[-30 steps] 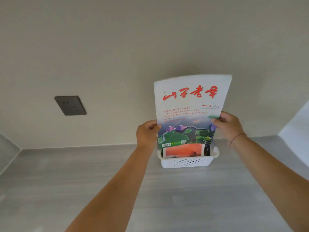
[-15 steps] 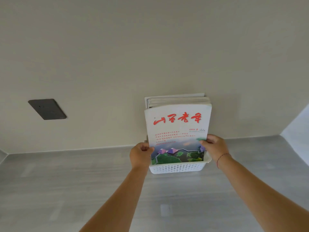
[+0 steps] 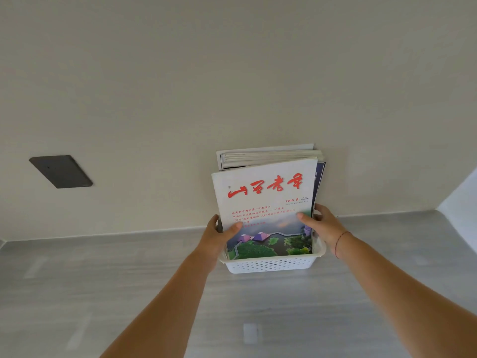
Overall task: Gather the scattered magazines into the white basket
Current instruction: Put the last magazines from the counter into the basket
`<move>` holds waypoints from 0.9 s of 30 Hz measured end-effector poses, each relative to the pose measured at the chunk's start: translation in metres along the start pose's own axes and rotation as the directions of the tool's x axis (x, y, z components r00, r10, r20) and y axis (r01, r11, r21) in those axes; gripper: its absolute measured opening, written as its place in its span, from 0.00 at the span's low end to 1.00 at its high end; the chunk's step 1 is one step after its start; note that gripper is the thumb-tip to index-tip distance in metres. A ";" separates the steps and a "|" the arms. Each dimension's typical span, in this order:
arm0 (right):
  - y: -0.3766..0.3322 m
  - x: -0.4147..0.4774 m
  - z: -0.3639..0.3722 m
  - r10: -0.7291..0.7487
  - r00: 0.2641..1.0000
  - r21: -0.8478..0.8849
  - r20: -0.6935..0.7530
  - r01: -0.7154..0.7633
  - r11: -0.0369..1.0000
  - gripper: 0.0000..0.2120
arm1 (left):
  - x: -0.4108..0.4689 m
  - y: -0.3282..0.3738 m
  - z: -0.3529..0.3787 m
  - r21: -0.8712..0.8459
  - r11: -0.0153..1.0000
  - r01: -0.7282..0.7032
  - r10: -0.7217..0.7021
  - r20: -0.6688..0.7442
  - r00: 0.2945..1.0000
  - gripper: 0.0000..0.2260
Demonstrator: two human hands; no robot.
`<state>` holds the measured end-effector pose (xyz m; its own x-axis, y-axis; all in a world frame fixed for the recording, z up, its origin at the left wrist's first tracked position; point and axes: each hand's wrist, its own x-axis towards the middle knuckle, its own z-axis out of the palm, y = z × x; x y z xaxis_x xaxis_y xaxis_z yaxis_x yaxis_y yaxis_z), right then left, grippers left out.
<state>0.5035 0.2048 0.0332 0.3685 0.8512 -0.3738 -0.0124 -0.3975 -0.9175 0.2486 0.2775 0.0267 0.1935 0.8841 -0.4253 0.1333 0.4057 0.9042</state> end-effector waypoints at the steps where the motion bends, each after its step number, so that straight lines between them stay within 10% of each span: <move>1: -0.002 0.002 -0.001 -0.008 1.000 0.016 0.025 0.008 1.000 0.26 | 0.003 0.001 0.000 -0.027 0.999 -0.017 0.017 0.030 0.999 0.23; 12: -0.008 0.023 -0.003 0.015 0.969 0.056 0.245 -0.029 0.998 0.29 | 0.014 0.012 0.000 -0.050 0.994 -0.101 0.111 0.279 0.954 0.32; 27: 0.008 -0.004 0.002 -0.019 0.987 -0.042 0.157 0.026 0.999 0.32 | 0.006 0.007 0.008 0.088 0.995 -0.038 0.020 0.195 0.981 0.33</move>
<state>0.5002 0.1995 0.0273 0.2183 0.9017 -0.3731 0.0356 -0.3894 -0.9204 0.2584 0.2834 0.0304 0.3819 0.8298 -0.4068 0.2111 0.3503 0.9126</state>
